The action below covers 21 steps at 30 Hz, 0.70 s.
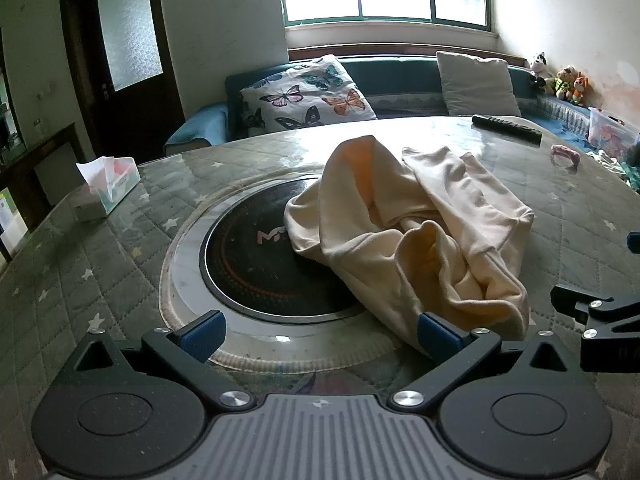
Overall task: Fold clothes
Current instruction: 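Approach the crumpled cream sweatshirt with both grippers open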
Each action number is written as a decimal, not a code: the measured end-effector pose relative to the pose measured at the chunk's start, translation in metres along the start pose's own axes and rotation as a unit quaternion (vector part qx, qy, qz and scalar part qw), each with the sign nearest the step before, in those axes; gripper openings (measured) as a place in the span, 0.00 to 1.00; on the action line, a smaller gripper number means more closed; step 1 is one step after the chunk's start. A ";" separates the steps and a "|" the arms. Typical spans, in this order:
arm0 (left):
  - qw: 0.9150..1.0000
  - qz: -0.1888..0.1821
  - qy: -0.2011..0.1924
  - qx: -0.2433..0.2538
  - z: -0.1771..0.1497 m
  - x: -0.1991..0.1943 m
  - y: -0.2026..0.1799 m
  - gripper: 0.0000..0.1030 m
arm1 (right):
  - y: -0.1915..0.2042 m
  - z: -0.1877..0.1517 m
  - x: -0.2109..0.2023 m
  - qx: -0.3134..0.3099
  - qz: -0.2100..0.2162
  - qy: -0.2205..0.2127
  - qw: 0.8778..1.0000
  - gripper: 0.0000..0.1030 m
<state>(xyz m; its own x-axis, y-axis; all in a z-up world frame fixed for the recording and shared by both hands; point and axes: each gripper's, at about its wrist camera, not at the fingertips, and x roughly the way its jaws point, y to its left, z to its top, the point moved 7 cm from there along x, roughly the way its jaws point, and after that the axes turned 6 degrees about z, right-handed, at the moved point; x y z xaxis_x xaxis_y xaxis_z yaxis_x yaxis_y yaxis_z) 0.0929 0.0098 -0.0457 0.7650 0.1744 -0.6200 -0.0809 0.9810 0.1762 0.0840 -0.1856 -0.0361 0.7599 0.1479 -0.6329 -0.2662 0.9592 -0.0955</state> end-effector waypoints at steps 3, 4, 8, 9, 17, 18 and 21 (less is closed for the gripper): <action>1.000 0.001 0.002 0.000 0.001 0.003 0.001 1.00 | 0.000 0.001 0.002 0.000 0.001 0.002 1.000 1.00; 1.000 0.002 0.003 0.000 0.001 0.003 0.001 1.00 | -0.001 0.001 0.003 0.000 0.001 0.002 1.000 1.00; 1.000 0.001 0.002 0.001 0.003 0.005 0.001 1.00 | -0.001 0.004 0.005 0.001 0.002 0.002 1.000 1.00; 1.000 0.001 0.002 0.001 0.004 0.005 0.001 1.00 | -0.001 0.005 0.006 0.001 0.002 0.002 1.000 1.00; 1.000 0.002 0.002 0.000 0.009 0.011 0.004 1.00 | 0.000 0.010 0.011 -0.002 0.006 0.002 1.000 1.00; 1.000 0.002 0.002 0.000 0.010 0.011 0.004 1.00 | 0.000 0.011 0.013 -0.002 0.006 0.002 1.000 1.00; 1.000 0.003 0.003 0.001 0.012 0.014 0.004 1.00 | 0.000 0.013 0.015 -0.001 0.007 0.003 1.000 1.00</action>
<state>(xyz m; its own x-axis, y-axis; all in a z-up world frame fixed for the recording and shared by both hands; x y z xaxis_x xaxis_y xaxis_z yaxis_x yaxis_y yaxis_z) 0.1110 0.0155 -0.0450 0.7602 0.1809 -0.6240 -0.0842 0.9798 0.1815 0.1030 -0.1802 -0.0361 0.7519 0.1600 -0.6396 -0.2779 0.9566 -0.0873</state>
